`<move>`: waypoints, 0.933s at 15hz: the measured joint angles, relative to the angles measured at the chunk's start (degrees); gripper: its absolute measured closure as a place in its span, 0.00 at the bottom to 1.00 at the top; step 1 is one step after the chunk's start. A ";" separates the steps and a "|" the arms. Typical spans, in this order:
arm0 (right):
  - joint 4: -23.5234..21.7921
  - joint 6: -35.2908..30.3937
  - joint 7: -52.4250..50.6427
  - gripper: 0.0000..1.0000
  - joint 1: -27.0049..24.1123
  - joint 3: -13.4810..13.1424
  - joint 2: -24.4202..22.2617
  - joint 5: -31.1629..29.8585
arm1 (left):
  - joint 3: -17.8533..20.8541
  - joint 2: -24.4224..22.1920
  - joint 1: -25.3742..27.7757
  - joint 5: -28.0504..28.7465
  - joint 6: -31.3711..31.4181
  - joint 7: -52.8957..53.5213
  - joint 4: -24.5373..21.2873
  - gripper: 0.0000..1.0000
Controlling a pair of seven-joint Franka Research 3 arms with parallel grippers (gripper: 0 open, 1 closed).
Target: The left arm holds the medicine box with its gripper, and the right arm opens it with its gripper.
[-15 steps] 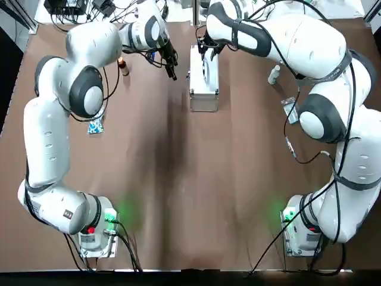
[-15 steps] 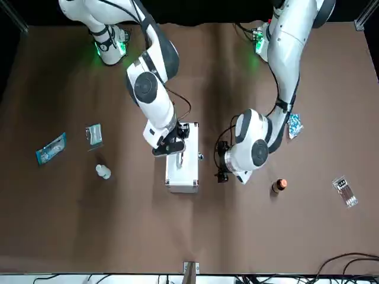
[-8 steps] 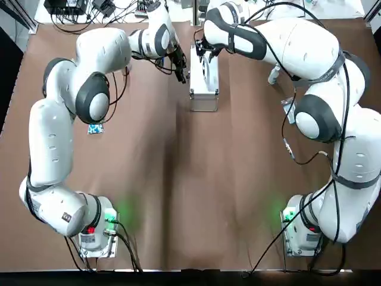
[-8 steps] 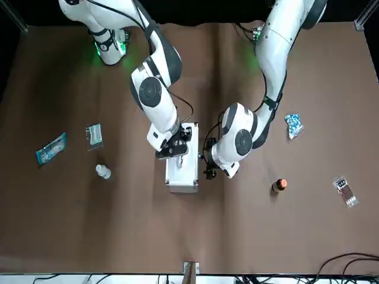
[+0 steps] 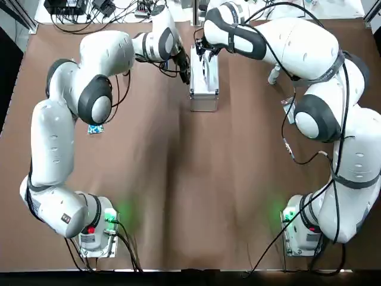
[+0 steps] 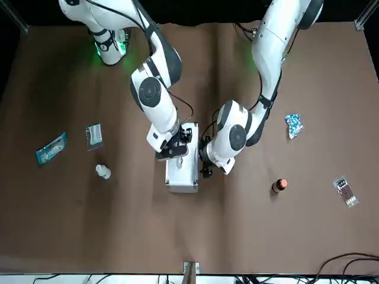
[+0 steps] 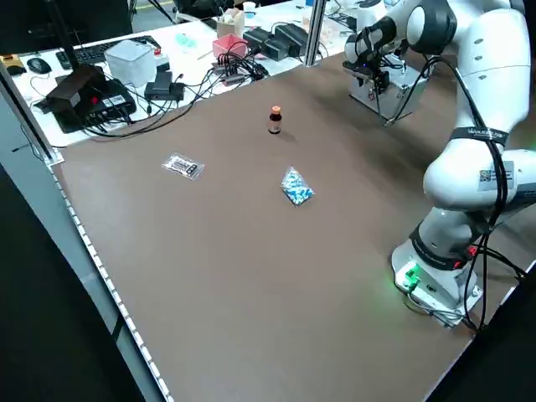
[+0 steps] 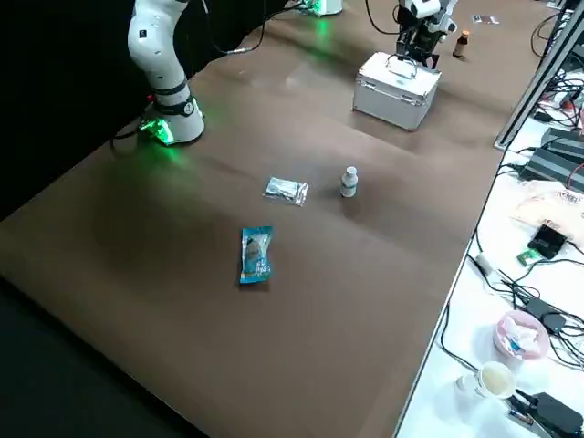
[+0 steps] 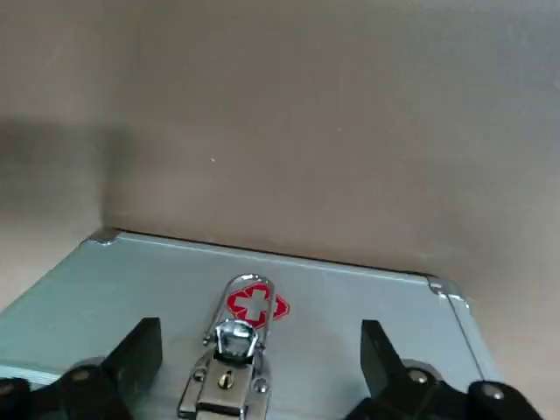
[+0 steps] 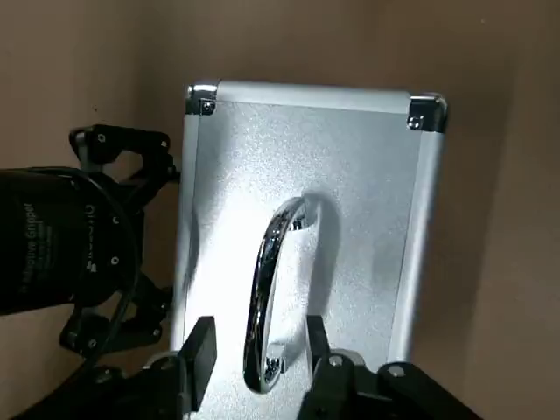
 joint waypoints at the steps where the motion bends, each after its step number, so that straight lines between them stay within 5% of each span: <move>1: -0.01 0.00 0.00 0.50 0.00 -0.01 0.17 0.00 | 0.02 0.06 0.00 0.00 0.00 -0.31 0.00 0.00; 3: -0.01 0.24 0.00 0.52 0.00 -0.07 0.84 0.00 | 0.03 0.17 -0.05 0.26 0.00 -0.37 0.00 0.03; 9: 0.11 0.74 0.00 0.59 0.00 -0.11 1.61 0.00 | 0.05 0.19 -0.41 1.14 -0.19 -0.37 -0.12 0.46; 10: 0.17 0.74 0.00 0.68 0.00 -0.11 1.61 0.00 | 0.05 0.19 -0.41 1.17 -0.18 -0.37 -0.12 0.47; 13: 0.26 0.74 0.00 0.71 0.00 -0.12 1.61 0.00 | 0.05 0.16 -0.60 1.25 -0.81 -0.37 -0.23 0.68; 14: 0.26 0.74 0.00 0.71 0.00 -0.12 1.61 0.00 | 0.12 0.12 -0.69 1.42 -0.83 -0.37 -0.23 0.68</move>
